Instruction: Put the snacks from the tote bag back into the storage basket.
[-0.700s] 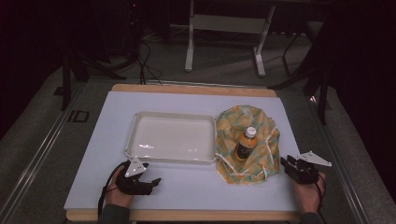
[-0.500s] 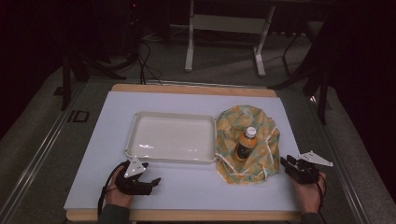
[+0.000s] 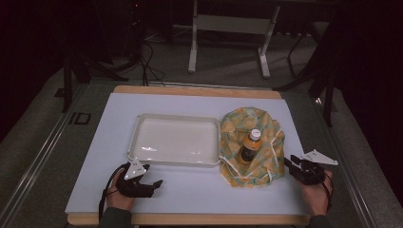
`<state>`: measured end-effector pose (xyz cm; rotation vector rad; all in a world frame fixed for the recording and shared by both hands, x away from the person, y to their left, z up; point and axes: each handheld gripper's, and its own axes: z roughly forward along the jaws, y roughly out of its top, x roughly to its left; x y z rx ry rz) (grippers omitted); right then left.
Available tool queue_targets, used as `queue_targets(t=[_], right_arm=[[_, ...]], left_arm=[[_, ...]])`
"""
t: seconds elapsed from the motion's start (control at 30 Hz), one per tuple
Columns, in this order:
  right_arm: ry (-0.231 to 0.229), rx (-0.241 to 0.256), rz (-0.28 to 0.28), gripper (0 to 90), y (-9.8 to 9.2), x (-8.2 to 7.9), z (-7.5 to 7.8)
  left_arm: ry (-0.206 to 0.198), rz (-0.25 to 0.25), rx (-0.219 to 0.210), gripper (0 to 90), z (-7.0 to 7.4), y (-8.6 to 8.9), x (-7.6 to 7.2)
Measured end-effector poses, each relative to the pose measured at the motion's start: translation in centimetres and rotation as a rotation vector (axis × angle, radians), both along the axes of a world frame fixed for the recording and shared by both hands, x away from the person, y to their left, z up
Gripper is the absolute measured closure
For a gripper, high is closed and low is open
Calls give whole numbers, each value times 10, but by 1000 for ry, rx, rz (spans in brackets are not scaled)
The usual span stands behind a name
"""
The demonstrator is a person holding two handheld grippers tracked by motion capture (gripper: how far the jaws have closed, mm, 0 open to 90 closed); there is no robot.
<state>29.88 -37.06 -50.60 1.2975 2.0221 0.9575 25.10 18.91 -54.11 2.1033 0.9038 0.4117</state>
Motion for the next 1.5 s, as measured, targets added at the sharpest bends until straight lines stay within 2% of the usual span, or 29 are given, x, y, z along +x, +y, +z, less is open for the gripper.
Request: queue_targets(t=[0.4,0.67,0.77,0.87,0.97,1.17,1.5], right_arm=[[-5,-59,93,643,10,1,30],[-6,-132,143,635,20,6,52],[-5,-147,154,636,22,7,56],[-6,-184,170,629,24,8,63],[0,-181,181,630,23,9,67],[20,-223,197,627,22,10,74],[37,-293,268,613,33,13,85]], left_arm=[[1,-16,2,235,-1,-1,0],[5,-16,10,235,-1,-2,0],[4,-15,10,235,-1,-2,0],[1,-15,10,235,-1,-2,0],[1,-15,10,236,-1,-2,0],[-1,-18,10,236,-1,-2,-1],[-2,-23,9,236,0,-2,-1]])
